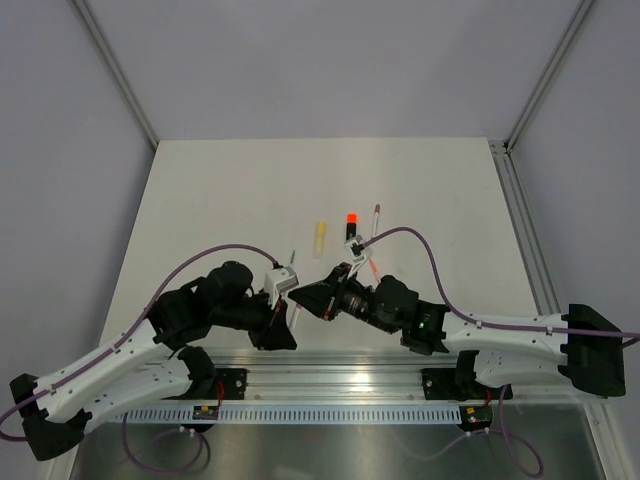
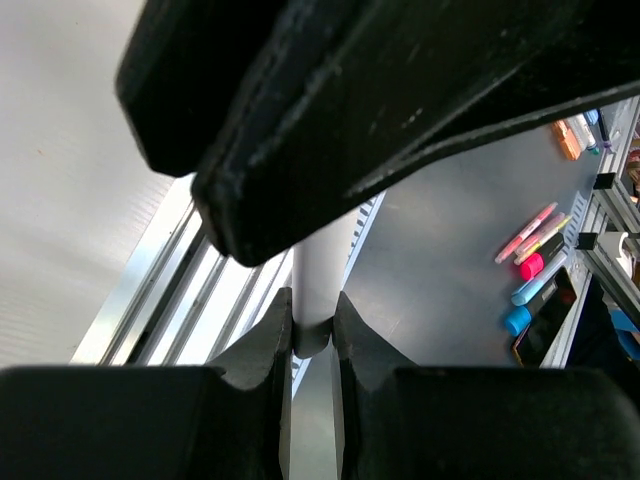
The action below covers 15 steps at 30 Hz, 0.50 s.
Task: Insert the pens into the pen caps
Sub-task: Press the pen cap onto the pen.
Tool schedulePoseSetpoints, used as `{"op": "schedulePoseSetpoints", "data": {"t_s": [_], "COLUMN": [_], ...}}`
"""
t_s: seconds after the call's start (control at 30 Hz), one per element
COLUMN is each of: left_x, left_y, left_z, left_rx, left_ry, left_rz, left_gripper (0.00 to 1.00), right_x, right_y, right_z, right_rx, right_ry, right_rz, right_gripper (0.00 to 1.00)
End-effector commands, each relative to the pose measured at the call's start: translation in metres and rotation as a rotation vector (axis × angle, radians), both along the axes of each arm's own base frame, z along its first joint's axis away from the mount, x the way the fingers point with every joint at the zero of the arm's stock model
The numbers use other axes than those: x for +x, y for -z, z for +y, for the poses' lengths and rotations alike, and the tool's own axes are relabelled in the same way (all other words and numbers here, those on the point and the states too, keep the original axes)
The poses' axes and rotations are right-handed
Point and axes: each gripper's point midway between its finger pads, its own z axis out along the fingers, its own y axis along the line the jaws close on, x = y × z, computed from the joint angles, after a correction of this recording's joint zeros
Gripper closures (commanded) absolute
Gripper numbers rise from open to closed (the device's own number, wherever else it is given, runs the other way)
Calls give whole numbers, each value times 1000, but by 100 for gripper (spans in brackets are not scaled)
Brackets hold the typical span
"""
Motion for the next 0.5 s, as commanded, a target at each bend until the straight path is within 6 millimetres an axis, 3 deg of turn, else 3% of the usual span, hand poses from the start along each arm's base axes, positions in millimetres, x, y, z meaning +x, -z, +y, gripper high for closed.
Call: {"op": "schedulePoseSetpoints", "data": {"t_s": [0.0,0.1,0.27,0.3,0.47], "left_x": [85,86,88,88,91], "left_y": [-199,-201,-196,-197,-200], "left_z": [-34,-32,-37,-37,-31], "left_rx": [-601,-600,-604,-603,-594], "left_ry": [-241,-249,-241,-242,-262], "left_rz": [-542,-549,-529,-533,-551], "left_gripper": [100,100,100,100,100], "right_x": [-134,-146,-154,-158,-159], "right_y": [159,175,167,174,184], "right_z": [-41,-55,-36,-34,-46], "right_rx": [-550,-631,-601,-632,-610], "right_ry": [-457,-469,-481,-487,-445], "right_rz": [272,287,260,246,289], "right_gripper": [100,100,100,100,100]}}
